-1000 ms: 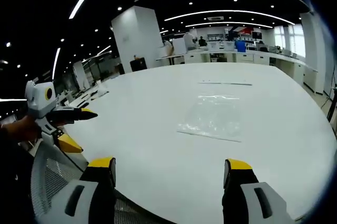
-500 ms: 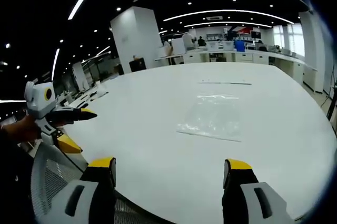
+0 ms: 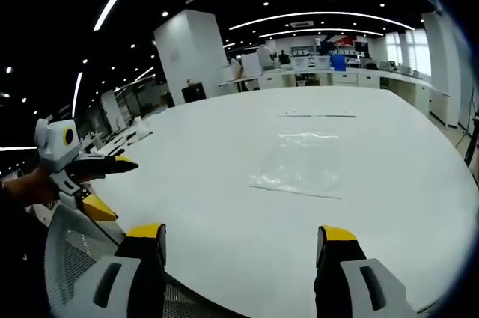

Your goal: Open the resealable bag by pulling the two sides of the seal apart until the entire bag opening is separated and visibly accessible.

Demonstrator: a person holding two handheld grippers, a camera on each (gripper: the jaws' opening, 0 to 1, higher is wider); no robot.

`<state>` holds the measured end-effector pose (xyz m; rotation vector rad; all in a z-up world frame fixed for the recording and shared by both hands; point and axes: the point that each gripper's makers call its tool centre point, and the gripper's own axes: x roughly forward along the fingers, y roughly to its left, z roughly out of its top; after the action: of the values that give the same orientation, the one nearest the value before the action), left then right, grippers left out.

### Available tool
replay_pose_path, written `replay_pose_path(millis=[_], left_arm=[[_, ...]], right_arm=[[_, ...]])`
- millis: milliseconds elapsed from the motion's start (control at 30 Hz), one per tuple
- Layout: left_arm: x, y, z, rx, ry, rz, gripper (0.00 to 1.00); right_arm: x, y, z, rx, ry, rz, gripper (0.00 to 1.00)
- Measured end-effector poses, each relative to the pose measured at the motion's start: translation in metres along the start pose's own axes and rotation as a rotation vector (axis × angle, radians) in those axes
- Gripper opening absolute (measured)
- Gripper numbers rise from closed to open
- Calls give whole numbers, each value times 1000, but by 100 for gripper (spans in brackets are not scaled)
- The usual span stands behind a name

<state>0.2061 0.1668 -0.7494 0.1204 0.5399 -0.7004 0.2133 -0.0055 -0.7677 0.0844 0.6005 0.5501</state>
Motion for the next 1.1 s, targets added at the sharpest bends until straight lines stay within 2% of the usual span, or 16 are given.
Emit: replay_pose_path(millis=[633,1000,1100], left_arm=[[8,5,0,2,15,-14,84],[12,9,2,1,21,-15,83],[14,11,1,0,26,-15,83]], right_arm=[[5,-7,-4,14,23,-7,80],[16,-10,7,-2,18,4,79],[20,-11,11,-22,9,12,76]])
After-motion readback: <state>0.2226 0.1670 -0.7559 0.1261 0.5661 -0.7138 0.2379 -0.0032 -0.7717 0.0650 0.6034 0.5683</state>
